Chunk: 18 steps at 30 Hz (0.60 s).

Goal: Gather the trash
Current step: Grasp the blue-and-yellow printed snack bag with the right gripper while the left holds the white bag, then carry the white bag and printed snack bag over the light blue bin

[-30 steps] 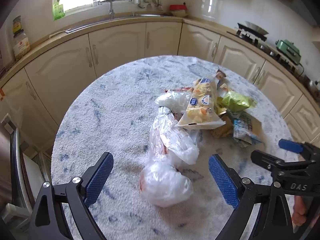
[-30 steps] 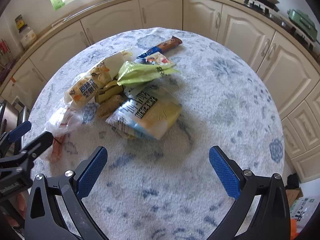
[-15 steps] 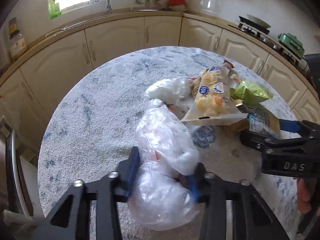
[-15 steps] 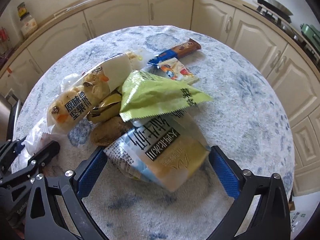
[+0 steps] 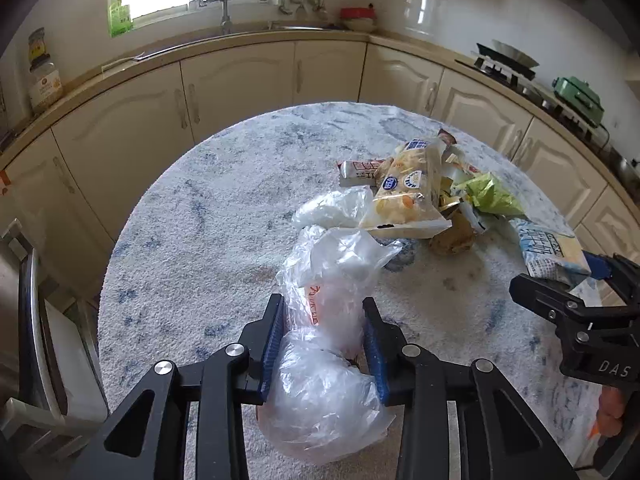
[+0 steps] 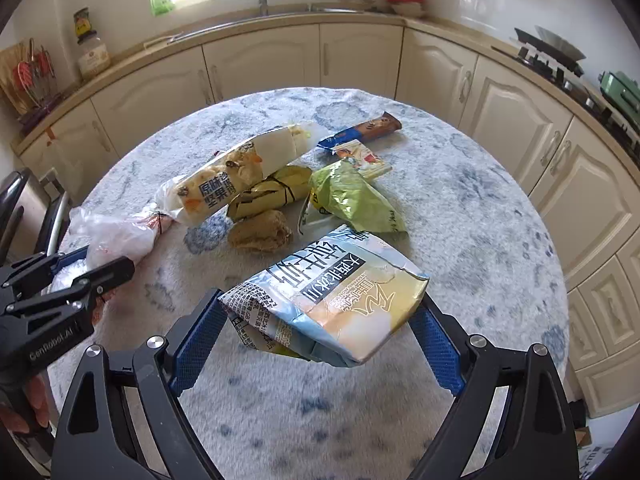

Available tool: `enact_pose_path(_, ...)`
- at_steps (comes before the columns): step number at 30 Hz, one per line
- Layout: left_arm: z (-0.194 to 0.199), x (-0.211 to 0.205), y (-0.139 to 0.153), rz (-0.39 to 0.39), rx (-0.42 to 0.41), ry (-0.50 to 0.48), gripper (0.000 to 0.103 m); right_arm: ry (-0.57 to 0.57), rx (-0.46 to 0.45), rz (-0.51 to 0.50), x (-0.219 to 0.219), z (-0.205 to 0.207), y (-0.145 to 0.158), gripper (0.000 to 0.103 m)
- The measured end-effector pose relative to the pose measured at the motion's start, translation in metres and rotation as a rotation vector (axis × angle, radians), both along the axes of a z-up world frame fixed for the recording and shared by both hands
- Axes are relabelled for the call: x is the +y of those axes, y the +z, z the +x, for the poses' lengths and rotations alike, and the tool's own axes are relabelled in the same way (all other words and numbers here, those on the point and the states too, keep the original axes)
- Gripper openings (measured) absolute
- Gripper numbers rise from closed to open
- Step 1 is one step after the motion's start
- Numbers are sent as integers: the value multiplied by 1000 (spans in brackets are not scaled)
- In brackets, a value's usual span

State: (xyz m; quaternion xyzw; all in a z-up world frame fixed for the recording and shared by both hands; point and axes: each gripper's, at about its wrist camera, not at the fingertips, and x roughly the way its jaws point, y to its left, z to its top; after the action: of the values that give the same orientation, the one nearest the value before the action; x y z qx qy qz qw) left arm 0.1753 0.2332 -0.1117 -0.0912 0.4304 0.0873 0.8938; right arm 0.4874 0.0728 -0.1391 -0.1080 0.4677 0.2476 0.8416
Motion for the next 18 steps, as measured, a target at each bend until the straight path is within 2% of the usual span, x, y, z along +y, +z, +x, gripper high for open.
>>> enact_pose_path(12, -57, -3, 36, 8, -81, 32, 26, -17, -23, 22, -28, -33, 15, 91)
enact_pose_path(18, -79, -16, 58, 29, -130, 14, 22, -39, -38, 41, -42, -42, 24, 91)
